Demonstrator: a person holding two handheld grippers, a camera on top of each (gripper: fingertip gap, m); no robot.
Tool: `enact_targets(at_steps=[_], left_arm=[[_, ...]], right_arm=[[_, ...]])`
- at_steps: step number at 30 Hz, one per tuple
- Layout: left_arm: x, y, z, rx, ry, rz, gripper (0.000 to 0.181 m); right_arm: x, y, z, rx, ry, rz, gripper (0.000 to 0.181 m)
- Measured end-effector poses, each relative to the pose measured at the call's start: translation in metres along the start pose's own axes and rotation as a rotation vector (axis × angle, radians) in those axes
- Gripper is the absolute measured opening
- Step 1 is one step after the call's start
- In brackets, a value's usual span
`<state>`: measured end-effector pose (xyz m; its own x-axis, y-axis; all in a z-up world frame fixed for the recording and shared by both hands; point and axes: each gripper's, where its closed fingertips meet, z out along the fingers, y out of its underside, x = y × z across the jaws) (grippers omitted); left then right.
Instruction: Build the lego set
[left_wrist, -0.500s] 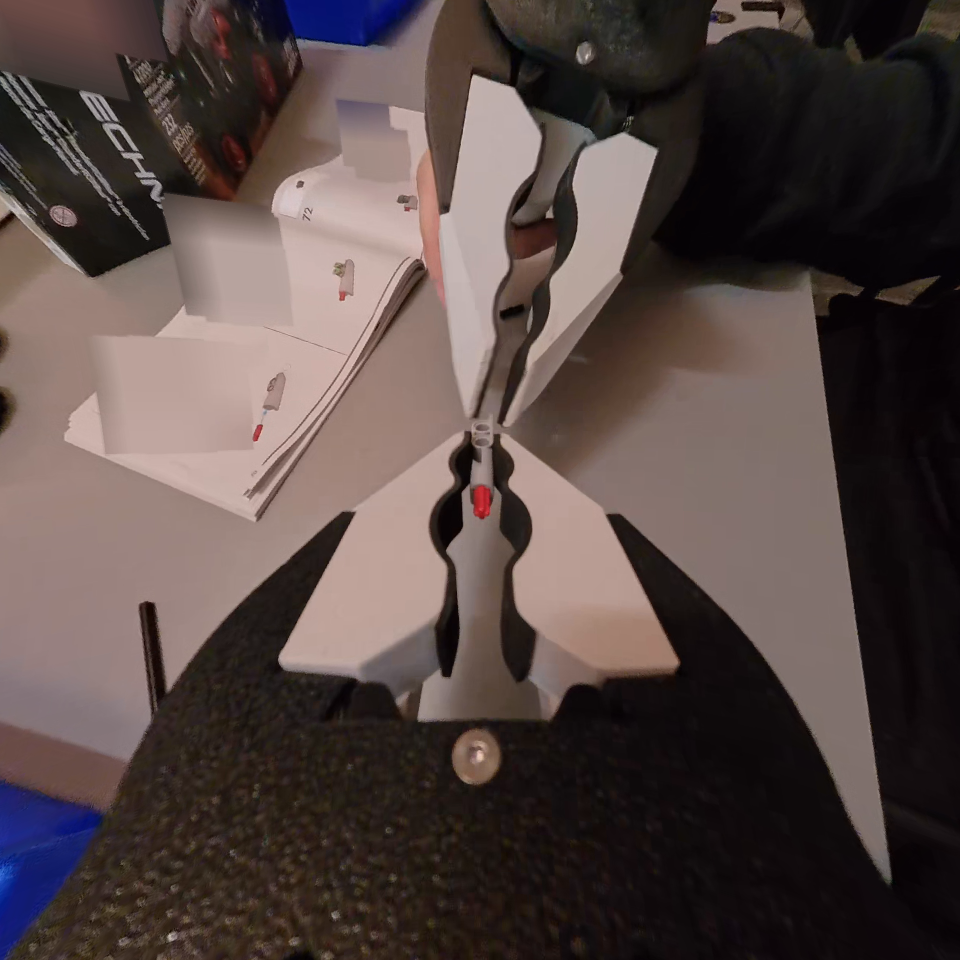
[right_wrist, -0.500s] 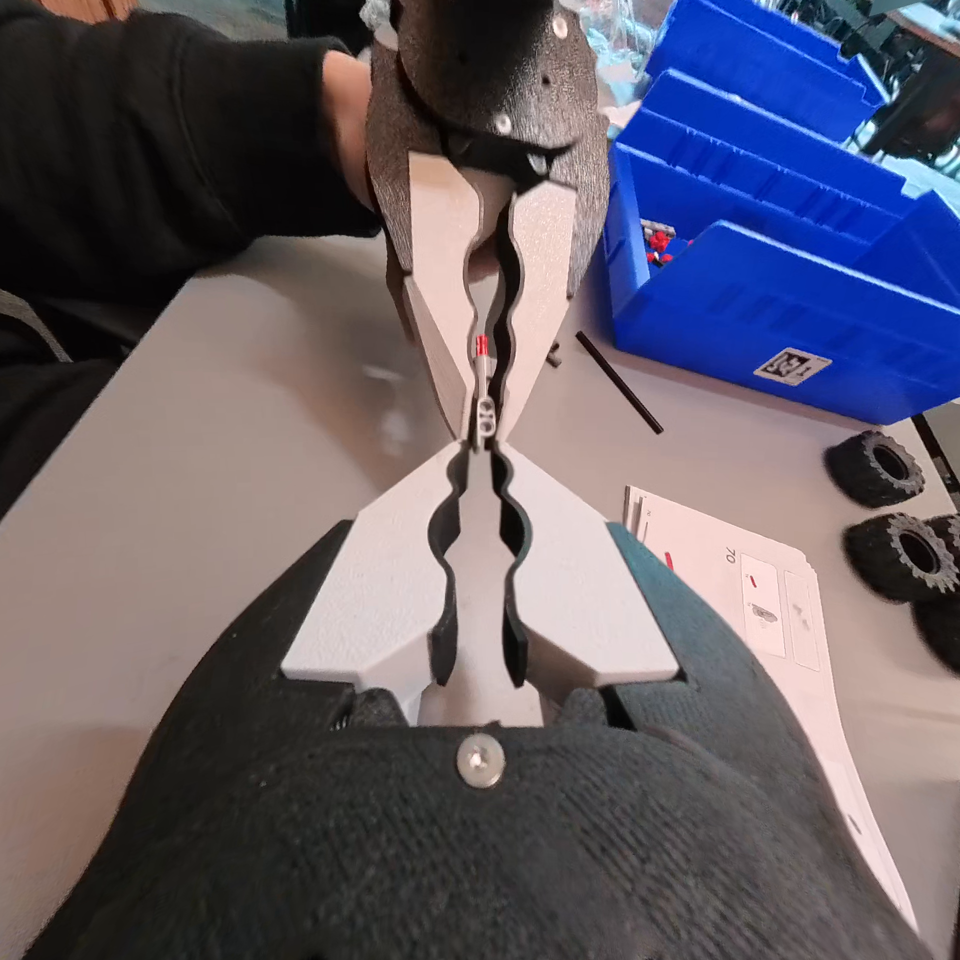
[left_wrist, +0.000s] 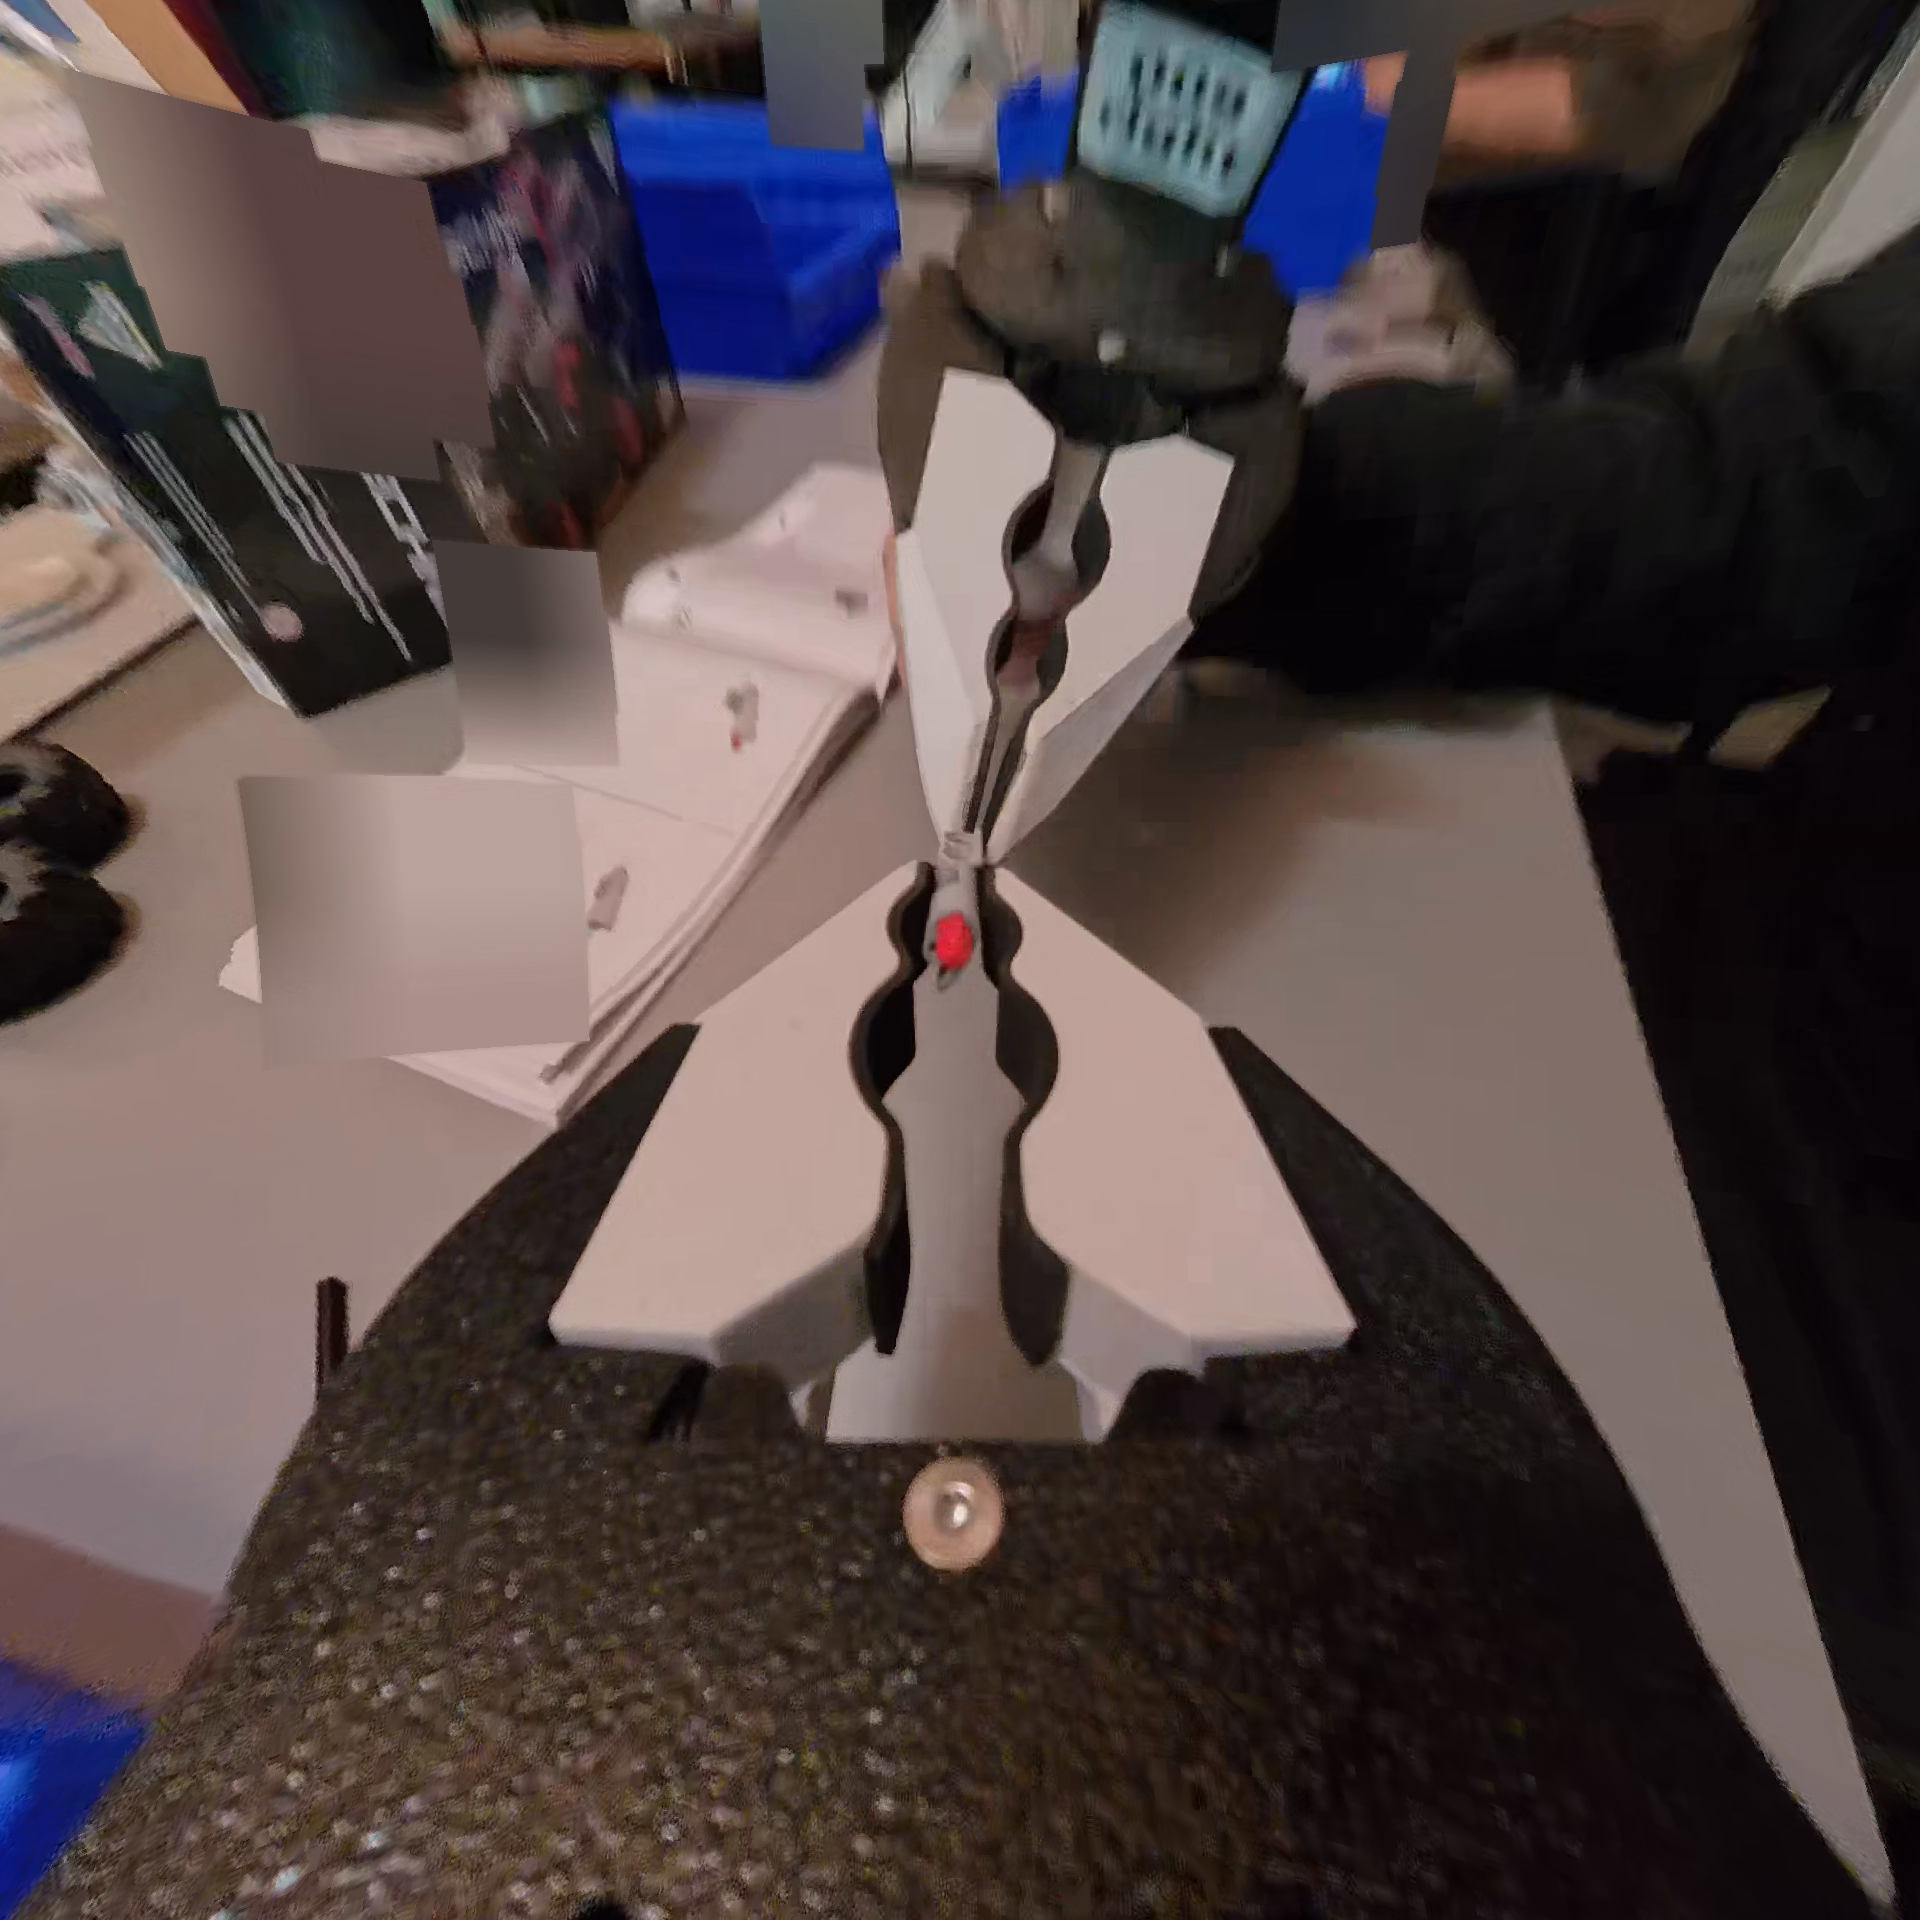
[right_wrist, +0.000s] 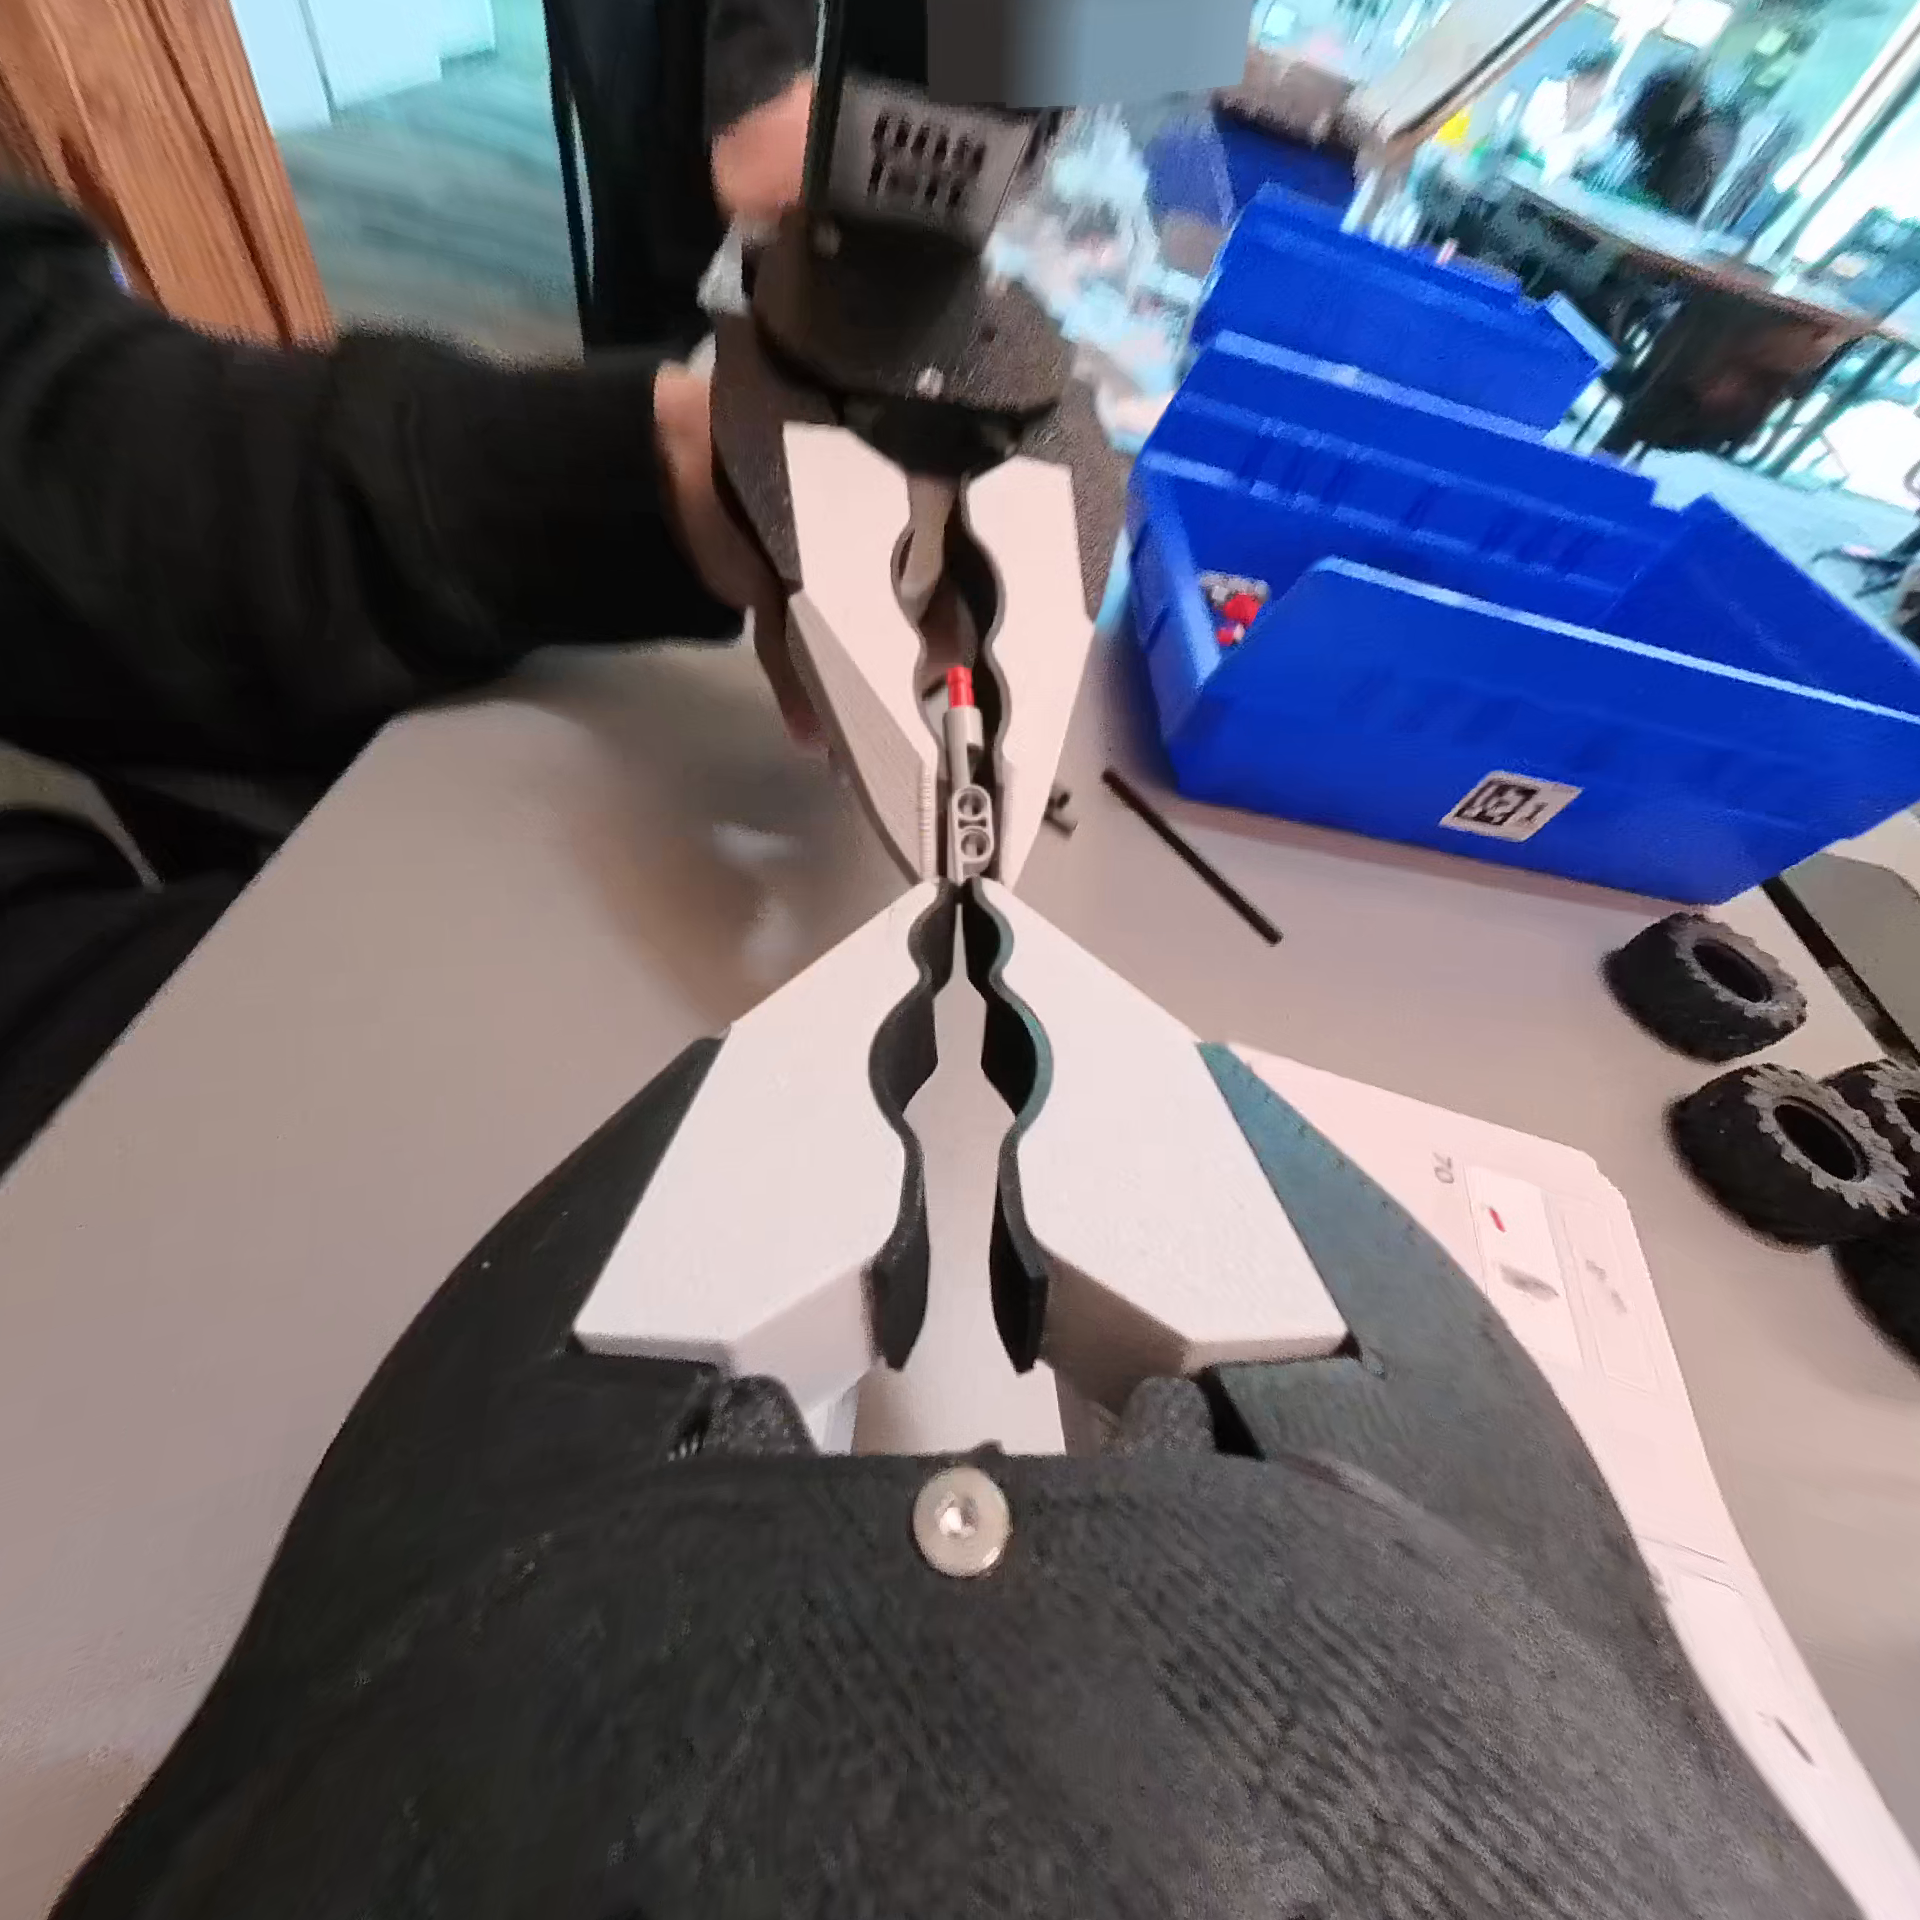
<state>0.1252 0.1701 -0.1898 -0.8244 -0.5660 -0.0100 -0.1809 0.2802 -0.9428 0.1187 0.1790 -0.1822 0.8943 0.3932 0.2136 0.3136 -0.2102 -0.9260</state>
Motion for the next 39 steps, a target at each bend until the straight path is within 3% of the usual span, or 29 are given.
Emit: enact_targets(at_steps=[1, 9, 15, 18, 21, 32, 35, 39], left_arm=[[-0.001, -0.008, -0.003, 0.064, 0.007, -0.021, 0.005], [-0.006, -0.035, -0.017, 0.324, 0.03, -0.115, 0.003], [-0.011, -0.037, -0.018, 0.383, 0.026, -0.156, 0.003], [-0.014, -0.041, -0.02, 0.433, 0.022, -0.187, 0.012], [-0.012, -0.038, -0.018, 0.408, 0.021, -0.168, 0.007], [-0.011, -0.048, -0.026, 0.517, 0.046, -0.17, 0.005], [-0.01, -0.041, -0.024, 0.443, 0.002, -0.092, 0.004], [-0.01, -0.019, -0.015, 0.234, -0.011, -0.08, 0.004]], right_arm=[[0.002, -0.007, -0.002, 0.048, 0.0, 0.03, 0.0], [0.012, -0.03, -0.006, 0.238, 0.036, 0.152, 0.0], [0.016, -0.03, -0.005, 0.262, 0.056, 0.18, 0.0], [0.015, -0.025, -0.002, 0.235, 0.058, 0.173, 0.0], [0.014, -0.026, 0.0, 0.242, 0.059, 0.185, 0.0], [0.015, -0.04, 0.001, 0.405, -0.015, 0.391, 0.0], [0.012, -0.031, 0.005, 0.338, -0.026, 0.361, 0.0], [-0.01, 0.011, -0.005, 0.003, -0.144, 0.092, 0.019]])
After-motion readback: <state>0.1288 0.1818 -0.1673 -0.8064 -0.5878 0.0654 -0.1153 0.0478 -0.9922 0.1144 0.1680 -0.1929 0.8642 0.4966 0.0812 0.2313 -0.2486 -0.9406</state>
